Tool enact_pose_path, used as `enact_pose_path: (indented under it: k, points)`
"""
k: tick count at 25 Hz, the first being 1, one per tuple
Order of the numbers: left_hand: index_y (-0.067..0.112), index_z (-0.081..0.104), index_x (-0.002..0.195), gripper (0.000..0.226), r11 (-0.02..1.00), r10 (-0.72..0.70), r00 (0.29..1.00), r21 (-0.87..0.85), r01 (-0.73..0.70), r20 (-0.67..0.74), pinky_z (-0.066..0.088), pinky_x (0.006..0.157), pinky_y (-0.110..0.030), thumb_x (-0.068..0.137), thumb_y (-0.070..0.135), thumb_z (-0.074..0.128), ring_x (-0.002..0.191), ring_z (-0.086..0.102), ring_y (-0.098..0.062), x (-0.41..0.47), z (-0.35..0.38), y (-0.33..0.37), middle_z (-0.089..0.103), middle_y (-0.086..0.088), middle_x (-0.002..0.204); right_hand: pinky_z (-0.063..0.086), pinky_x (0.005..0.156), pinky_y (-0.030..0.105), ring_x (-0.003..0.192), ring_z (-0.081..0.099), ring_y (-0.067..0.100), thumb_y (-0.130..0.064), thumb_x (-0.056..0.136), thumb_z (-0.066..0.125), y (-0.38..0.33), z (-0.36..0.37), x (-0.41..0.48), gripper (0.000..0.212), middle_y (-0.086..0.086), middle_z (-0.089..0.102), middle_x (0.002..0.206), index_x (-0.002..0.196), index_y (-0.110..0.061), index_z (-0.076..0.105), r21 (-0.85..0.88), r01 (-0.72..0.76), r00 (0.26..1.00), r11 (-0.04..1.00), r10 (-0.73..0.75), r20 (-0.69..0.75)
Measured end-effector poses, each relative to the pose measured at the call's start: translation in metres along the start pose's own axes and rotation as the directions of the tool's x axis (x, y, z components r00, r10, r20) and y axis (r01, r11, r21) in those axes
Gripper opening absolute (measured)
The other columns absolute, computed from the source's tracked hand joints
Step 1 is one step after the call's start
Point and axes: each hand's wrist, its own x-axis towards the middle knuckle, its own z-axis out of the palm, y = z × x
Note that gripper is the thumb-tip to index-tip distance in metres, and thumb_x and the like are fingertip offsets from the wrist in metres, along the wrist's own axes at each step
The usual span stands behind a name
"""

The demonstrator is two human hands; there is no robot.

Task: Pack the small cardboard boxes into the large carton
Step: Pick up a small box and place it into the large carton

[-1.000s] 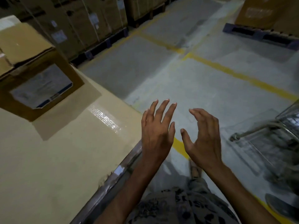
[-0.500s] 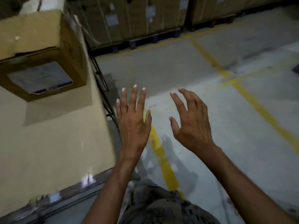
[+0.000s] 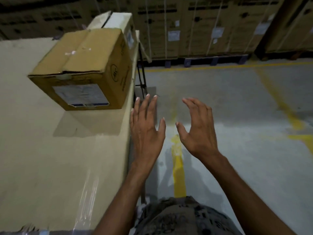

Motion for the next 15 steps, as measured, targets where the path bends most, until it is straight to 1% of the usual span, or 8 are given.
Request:
enact_pose_path:
  k: [2,5,9,10,12,14,15]
  points:
    - [0.022,0.040,0.157,0.070,0.999,-0.037,0.999,0.013,0.037,-0.033,0.015,0.127,-0.037,0.093,0.026,0.068,0.158,0.016,-0.019,0.022,0.003,-0.008,0.034,0.002,0.165,0.037,0.115,0.037,0.138,0.039,0.021,-0.023,0.088,0.072,0.000,0.014,0.029,0.069,-0.001,0.047,0.149,0.151,-0.023,0.045,0.086,-0.023,0.999,0.996,0.020,0.036]
    - [0.020,0.046,0.153,0.064,0.996,-0.081,0.986,0.029,0.086,-0.143,0.025,0.123,-0.046,0.094,0.024,0.069,0.157,0.020,-0.020,0.057,0.003,-0.023,0.038,0.000,0.163,0.033,0.113,0.028,0.137,0.040,0.017,-0.023,0.090,0.072,-0.004,0.041,0.078,0.065,-0.003,0.049,0.146,0.150,-0.025,0.046,0.186,0.004,0.995,0.983,-0.023,0.100]
    - [0.016,0.053,0.147,0.055,0.986,-0.109,0.937,0.087,0.145,-0.332,0.026,0.123,-0.039,0.094,0.017,0.069,0.155,0.027,-0.022,0.106,0.001,-0.054,0.045,-0.001,0.158,0.031,0.110,0.022,0.136,0.041,0.015,-0.023,0.089,0.073,-0.019,0.088,0.148,0.061,-0.004,0.050,0.143,0.146,-0.024,0.050,0.313,0.081,0.974,0.946,-0.142,0.177]
    - [0.014,0.055,0.145,0.053,0.980,-0.111,0.921,0.115,0.165,-0.373,0.025,0.124,-0.037,0.094,0.016,0.069,0.154,0.029,-0.023,0.120,0.000,-0.064,0.048,-0.002,0.156,0.030,0.110,0.021,0.136,0.041,0.014,-0.023,0.090,0.073,-0.023,0.100,0.165,0.060,-0.005,0.050,0.143,0.145,-0.025,0.051,0.341,0.104,0.966,0.934,-0.177,0.191]
    - [0.014,0.056,0.143,0.050,0.956,-0.155,0.886,0.159,0.246,-0.437,0.024,0.124,-0.035,0.095,0.018,0.069,0.152,0.032,-0.023,0.145,0.002,-0.081,0.050,-0.001,0.154,0.034,0.109,0.024,0.136,0.041,0.015,-0.026,0.092,0.073,-0.028,0.124,0.203,0.056,-0.006,0.050,0.143,0.143,-0.027,0.052,0.387,0.158,0.943,0.908,-0.255,0.214]
    - [0.018,0.057,0.141,0.046,0.921,-0.231,0.842,0.168,0.351,-0.488,0.024,0.123,-0.037,0.097,0.024,0.067,0.153,0.031,-0.021,0.170,0.006,-0.092,0.050,0.002,0.153,0.036,0.107,0.028,0.136,0.041,0.015,-0.030,0.093,0.071,-0.032,0.146,0.245,0.051,-0.007,0.049,0.144,0.141,-0.029,0.053,0.428,0.193,0.917,0.883,-0.317,0.240]
    - [0.021,0.058,0.140,0.043,0.904,-0.267,0.818,0.161,0.396,-0.509,0.023,0.123,-0.038,0.097,0.027,0.067,0.153,0.030,-0.020,0.183,0.008,-0.096,0.050,0.004,0.153,0.034,0.106,0.027,0.136,0.040,0.014,-0.032,0.094,0.070,-0.034,0.155,0.265,0.049,-0.006,0.049,0.144,0.140,-0.029,0.055,0.441,0.209,0.909,0.873,-0.339,0.240]
